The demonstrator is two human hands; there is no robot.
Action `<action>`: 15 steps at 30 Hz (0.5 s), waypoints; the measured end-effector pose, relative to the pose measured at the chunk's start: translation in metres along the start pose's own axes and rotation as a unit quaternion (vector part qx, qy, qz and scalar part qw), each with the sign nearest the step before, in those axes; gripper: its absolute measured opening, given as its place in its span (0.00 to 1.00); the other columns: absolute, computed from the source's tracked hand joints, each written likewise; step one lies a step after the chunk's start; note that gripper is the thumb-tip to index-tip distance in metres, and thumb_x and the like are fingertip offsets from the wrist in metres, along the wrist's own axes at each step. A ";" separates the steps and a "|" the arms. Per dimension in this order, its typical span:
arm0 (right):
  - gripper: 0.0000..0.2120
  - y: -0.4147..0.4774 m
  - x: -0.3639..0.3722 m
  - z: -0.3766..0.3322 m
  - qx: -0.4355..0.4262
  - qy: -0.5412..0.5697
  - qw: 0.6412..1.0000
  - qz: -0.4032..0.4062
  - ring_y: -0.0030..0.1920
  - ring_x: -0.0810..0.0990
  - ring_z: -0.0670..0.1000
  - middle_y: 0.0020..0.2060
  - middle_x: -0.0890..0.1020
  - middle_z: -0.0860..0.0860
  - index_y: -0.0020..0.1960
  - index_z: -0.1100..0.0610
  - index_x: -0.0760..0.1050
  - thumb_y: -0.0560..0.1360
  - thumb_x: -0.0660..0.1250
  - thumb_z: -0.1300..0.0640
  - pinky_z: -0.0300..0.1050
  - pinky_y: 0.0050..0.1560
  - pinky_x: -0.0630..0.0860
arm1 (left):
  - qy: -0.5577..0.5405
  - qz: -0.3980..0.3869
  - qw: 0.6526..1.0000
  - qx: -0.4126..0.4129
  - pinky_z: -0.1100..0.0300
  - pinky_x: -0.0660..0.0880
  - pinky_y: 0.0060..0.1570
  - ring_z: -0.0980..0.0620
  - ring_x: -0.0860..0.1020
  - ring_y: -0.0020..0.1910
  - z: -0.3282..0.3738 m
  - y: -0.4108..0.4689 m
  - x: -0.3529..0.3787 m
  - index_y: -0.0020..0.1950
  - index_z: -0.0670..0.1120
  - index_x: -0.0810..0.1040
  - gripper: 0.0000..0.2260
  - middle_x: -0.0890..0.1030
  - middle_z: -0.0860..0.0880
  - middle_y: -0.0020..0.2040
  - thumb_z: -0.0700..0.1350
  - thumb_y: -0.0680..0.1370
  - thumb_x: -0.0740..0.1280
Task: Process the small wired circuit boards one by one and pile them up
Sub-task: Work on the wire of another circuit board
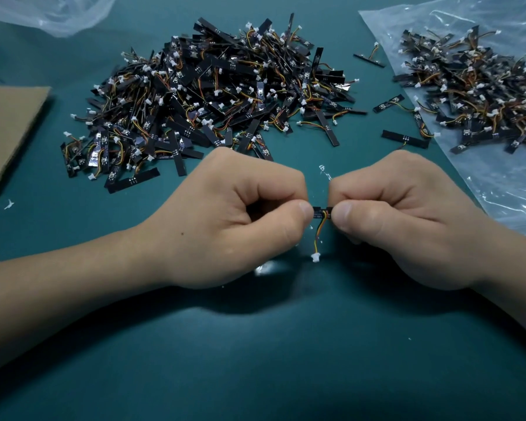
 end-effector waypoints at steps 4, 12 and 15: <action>0.18 -0.001 0.002 0.000 -0.011 0.004 1.000 -0.010 0.26 0.64 0.43 0.24 0.65 0.49 0.32 0.55 0.68 0.79 0.60 0.52 0.33 0.30 0.61 | 0.001 0.014 1.000 0.003 0.68 0.61 0.30 0.57 0.63 0.26 0.000 0.000 -0.002 0.31 0.45 0.70 0.14 0.65 0.51 0.26 0.42 0.77 0.62; 0.17 -0.005 -0.019 0.003 -0.041 0.100 0.986 0.123 0.26 0.61 0.48 0.26 0.65 0.47 0.33 0.54 0.66 0.81 0.58 0.57 0.43 0.29 0.59 | 0.010 0.047 0.999 -0.002 0.65 0.64 0.32 0.56 0.68 0.28 0.000 -0.002 -0.006 0.43 0.41 0.77 0.13 0.71 0.51 0.30 0.48 0.81 0.60; 0.11 -0.004 -0.034 0.020 0.015 0.195 0.949 0.249 0.25 0.65 0.46 0.27 0.72 0.43 0.60 0.61 0.78 0.84 0.60 0.58 0.37 0.27 0.62 | 0.087 0.089 0.992 -0.022 0.63 0.66 0.33 0.56 0.70 0.30 -0.002 -0.002 -0.009 0.42 0.48 0.74 0.07 0.72 0.55 0.32 0.46 0.80 0.64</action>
Point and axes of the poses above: each hand's wrist, its own y-axis towards the middle knuckle, its own x-axis out of the palm, z = x × y, the point moved 7 cm from there along y, towards the middle knuckle
